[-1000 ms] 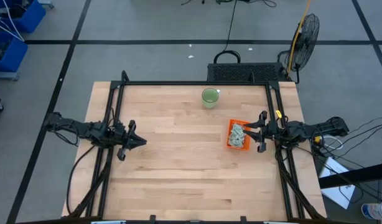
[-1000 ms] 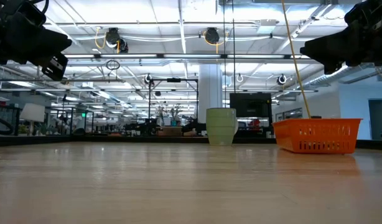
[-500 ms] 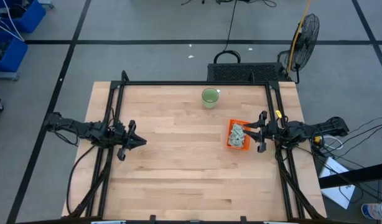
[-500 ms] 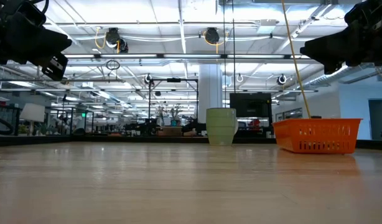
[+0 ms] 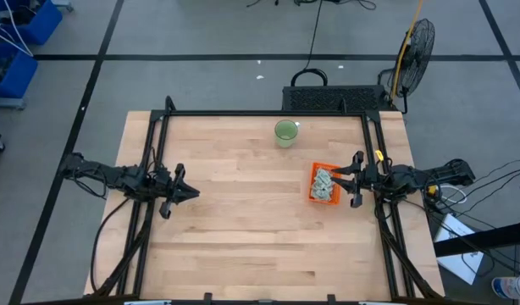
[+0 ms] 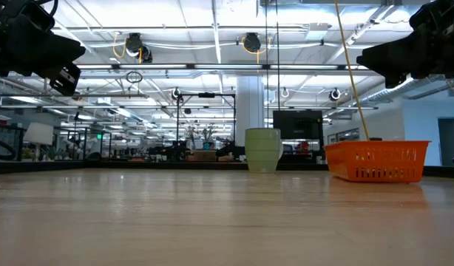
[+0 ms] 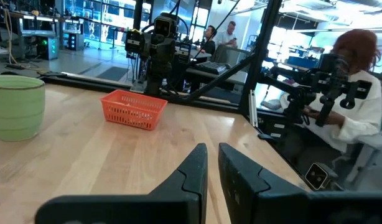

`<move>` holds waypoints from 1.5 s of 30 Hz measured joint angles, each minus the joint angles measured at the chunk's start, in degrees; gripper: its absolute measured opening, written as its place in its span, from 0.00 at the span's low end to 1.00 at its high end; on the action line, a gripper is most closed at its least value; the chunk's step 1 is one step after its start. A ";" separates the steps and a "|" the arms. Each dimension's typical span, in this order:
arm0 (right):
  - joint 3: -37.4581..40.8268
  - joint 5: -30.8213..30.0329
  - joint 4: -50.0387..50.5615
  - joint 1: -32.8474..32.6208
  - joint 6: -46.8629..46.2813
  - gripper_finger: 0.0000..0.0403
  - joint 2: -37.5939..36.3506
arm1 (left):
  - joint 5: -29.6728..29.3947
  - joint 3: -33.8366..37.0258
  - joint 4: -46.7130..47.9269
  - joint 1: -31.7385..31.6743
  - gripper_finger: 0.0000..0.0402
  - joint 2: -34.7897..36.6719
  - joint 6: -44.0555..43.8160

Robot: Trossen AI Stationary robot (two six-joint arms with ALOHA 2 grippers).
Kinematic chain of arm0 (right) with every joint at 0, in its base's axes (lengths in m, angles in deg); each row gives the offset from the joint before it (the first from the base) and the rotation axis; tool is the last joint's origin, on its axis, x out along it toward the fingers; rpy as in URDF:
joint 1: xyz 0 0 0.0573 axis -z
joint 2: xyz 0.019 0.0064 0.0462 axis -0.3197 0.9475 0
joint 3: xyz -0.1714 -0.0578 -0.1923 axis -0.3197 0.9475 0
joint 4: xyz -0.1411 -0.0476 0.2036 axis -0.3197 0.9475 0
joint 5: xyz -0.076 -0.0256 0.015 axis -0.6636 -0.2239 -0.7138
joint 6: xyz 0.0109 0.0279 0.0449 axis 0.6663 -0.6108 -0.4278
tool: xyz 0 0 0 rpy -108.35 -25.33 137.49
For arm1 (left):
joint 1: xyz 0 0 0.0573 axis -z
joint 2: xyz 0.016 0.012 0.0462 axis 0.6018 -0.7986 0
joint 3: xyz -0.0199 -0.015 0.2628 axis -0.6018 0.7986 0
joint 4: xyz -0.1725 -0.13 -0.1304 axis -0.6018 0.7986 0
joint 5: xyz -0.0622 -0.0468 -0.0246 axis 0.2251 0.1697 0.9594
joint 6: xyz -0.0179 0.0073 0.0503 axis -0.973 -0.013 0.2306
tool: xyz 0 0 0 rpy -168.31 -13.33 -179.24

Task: Pick and place Stevia / Truvia into bins
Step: Return to Home Position

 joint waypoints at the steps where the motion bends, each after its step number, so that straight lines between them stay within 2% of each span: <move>1: -0.02 0.00 0.00 0.00 0.00 0.28 0.00 | 0.00 0.00 -0.01 0.00 0.11 0.01 0.00; 45: 0.00 0.02 0.00 0.00 0.00 0.28 0.02 | -0.04 0.00 -0.01 -0.01 0.11 0.01 0.00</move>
